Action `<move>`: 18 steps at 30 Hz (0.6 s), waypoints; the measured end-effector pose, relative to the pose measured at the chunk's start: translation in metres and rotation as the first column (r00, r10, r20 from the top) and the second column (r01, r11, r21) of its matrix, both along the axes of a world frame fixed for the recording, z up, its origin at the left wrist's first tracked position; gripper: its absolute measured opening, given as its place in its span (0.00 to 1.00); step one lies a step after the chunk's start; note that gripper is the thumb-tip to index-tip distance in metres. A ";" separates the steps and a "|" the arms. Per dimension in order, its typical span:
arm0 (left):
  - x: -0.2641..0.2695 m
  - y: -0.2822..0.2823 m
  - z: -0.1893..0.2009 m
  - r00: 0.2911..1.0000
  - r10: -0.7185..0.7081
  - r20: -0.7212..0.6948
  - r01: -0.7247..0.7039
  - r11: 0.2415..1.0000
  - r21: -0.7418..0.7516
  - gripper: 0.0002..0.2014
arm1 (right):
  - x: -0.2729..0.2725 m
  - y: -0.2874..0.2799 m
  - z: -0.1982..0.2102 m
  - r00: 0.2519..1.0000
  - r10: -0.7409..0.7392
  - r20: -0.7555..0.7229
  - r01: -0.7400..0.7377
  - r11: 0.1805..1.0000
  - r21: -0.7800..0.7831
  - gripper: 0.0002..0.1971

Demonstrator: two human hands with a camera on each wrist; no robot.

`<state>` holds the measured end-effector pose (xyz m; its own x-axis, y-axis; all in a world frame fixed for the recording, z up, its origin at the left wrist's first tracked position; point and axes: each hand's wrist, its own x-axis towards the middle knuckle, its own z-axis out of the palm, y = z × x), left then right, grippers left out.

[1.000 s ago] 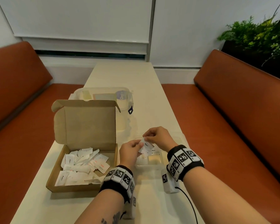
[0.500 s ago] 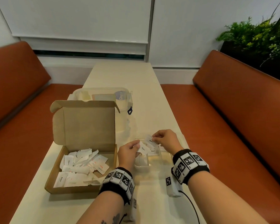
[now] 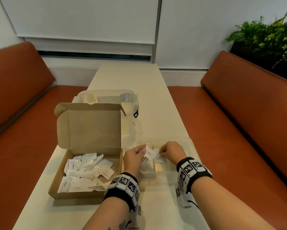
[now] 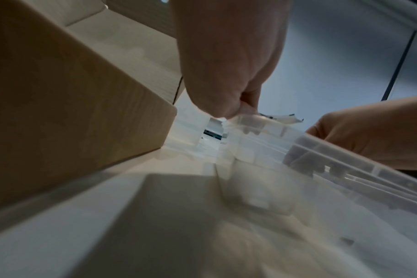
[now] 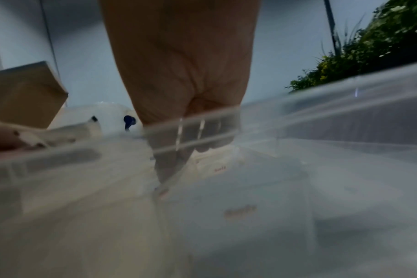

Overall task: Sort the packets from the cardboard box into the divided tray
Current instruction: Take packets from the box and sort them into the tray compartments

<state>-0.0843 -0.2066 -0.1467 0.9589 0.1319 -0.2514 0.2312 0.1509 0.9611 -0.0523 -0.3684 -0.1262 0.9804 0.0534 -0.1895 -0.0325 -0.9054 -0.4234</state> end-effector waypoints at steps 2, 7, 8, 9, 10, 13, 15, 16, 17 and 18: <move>-0.001 0.000 0.000 1.000 -0.005 0.002 0.005 1.000 0.006 0.13 | 0.000 0.002 -0.002 0.999 0.040 0.034 -0.038 0.997 -0.063 0.07; -0.001 0.002 0.001 1.000 -0.011 0.012 0.011 1.000 0.012 0.13 | -0.005 0.004 -0.005 0.984 0.112 0.141 -0.091 0.985 -0.144 0.06; -0.001 0.002 0.001 1.000 -0.012 0.014 0.012 1.000 0.016 0.13 | -0.006 0.004 -0.005 0.981 0.137 0.137 -0.114 0.980 -0.164 0.06; -0.001 0.002 0.001 1.000 -0.014 0.017 0.014 1.000 0.021 0.13 | -0.007 0.004 -0.005 0.979 0.161 0.125 -0.136 0.972 -0.189 0.07; -0.002 0.002 0.001 1.000 -0.016 0.018 0.016 1.000 0.025 0.13 | -0.007 0.004 -0.005 0.978 0.171 0.115 -0.145 0.967 -0.209 0.08; -0.002 0.001 0.002 0.999 -0.021 0.024 0.020 0.999 0.038 0.13 | -0.007 0.005 -0.006 0.980 0.162 0.116 -0.134 0.966 -0.222 0.11; -0.002 0.001 0.002 0.999 -0.026 0.030 0.024 0.998 0.053 0.13 | -0.007 0.008 -0.006 0.984 0.143 0.108 -0.117 0.970 -0.213 0.08; -0.002 0.001 0.003 0.999 -0.027 0.032 0.025 0.998 0.058 0.13 | -0.008 0.008 -0.006 0.987 0.127 0.102 -0.106 0.975 -0.196 0.07; -0.003 0.001 0.003 0.999 -0.030 0.033 0.028 0.998 0.061 0.12 | -0.008 0.008 -0.006 0.989 0.103 0.106 -0.085 0.983 -0.162 0.06; -0.003 0.001 0.003 0.999 -0.033 0.034 0.031 0.998 0.060 0.12 | -0.007 0.008 -0.005 0.991 0.063 0.121 -0.051 0.994 -0.101 0.04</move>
